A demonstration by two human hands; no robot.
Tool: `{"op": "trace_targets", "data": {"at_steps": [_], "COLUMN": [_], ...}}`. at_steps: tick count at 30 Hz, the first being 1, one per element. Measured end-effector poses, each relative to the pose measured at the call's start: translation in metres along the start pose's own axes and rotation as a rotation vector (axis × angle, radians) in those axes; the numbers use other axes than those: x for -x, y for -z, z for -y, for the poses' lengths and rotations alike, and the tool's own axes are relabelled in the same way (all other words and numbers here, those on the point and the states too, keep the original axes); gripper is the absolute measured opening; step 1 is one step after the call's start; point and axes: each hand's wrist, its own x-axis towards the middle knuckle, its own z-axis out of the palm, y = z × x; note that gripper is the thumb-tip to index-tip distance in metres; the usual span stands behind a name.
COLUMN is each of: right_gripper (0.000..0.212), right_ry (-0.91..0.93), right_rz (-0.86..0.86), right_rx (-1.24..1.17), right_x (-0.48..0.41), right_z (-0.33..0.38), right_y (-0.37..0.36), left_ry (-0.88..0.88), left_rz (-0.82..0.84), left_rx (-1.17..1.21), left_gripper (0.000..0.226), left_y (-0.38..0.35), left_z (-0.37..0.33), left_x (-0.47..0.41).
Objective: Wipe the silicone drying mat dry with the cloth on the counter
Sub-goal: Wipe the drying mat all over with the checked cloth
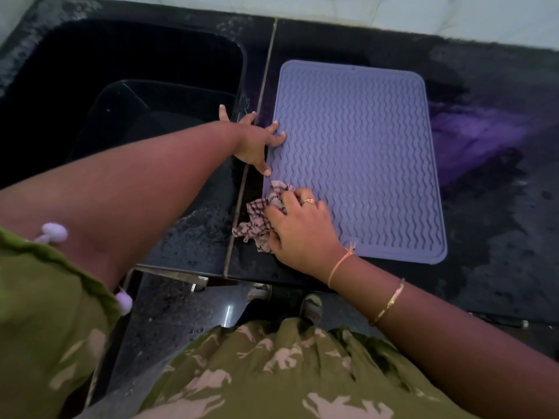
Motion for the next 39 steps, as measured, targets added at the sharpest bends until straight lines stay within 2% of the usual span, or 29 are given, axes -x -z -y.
{"op": "trace_targets", "data": {"at_steps": [6, 9, 12, 16, 18, 20, 22, 25, 32, 36, 39], "right_gripper": [0.048, 0.042, 0.041, 0.044, 0.046, 0.046, 0.044, 0.042, 0.04, 0.036, 0.031], "right_ry": [0.159, 0.154, 0.066, -0.092, -0.078, -0.039, 0.025, 0.144, 0.266, 0.172, 0.084], "right_rz": [0.211, 0.303, 0.255, 0.098, 0.114, 0.148, 0.088, 0.026, 0.146, 0.216, 0.306], "right_rx": [-0.033, -0.056, -0.052, -0.241, -0.249, -0.146, 0.009, 0.072, 0.021, 0.028, -0.084], "right_x": [0.011, 0.006, -0.014, -0.055, -0.067, -0.064, -0.048, -0.023, 0.004, 0.005, -0.013], "right_z": [-0.032, -0.055, -0.08, -0.098, -0.083, -0.053, -0.023, -0.007, -0.031, -0.063, -0.078], "right_y": [0.019, 0.033, 0.042, 0.051, 0.048, 0.035, 0.022, 0.016, 0.021, 0.028, 0.041], "left_ry": [-0.017, -0.02, -0.006, 0.014, 0.025, 0.041, 0.054, 0.052, 0.038, 0.009, 0.002], "left_rz": [0.026, 0.027, 0.019, -0.009, -0.024, -0.022, -0.023, -0.025, -0.009, -0.027, -0.027], "left_rx": [-0.042, -0.052, -0.061, -0.115, -0.155, -0.18, -0.196, -0.192, -0.228, -0.2, -0.176], "left_gripper": [0.092, 0.093, 0.092, 0.093, 0.094, 0.091, 0.088, 0.091, 0.094, 0.092, 0.092], "left_y": [0.003, 0.003, 0.001, 0.005, 0.008, 0.008, 0.007, 0.008, 0.008, 0.008, 0.008], "left_z": [0.002, 0.003, 0.002, -0.003, -0.007, -0.01, -0.012, -0.013, -0.014, -0.011, -0.008], "left_x": [-0.001, -0.002, -0.002, -0.001, 0.0, 0.0, 0.0, -0.001, 0.002, 0.003, 0.004]}}
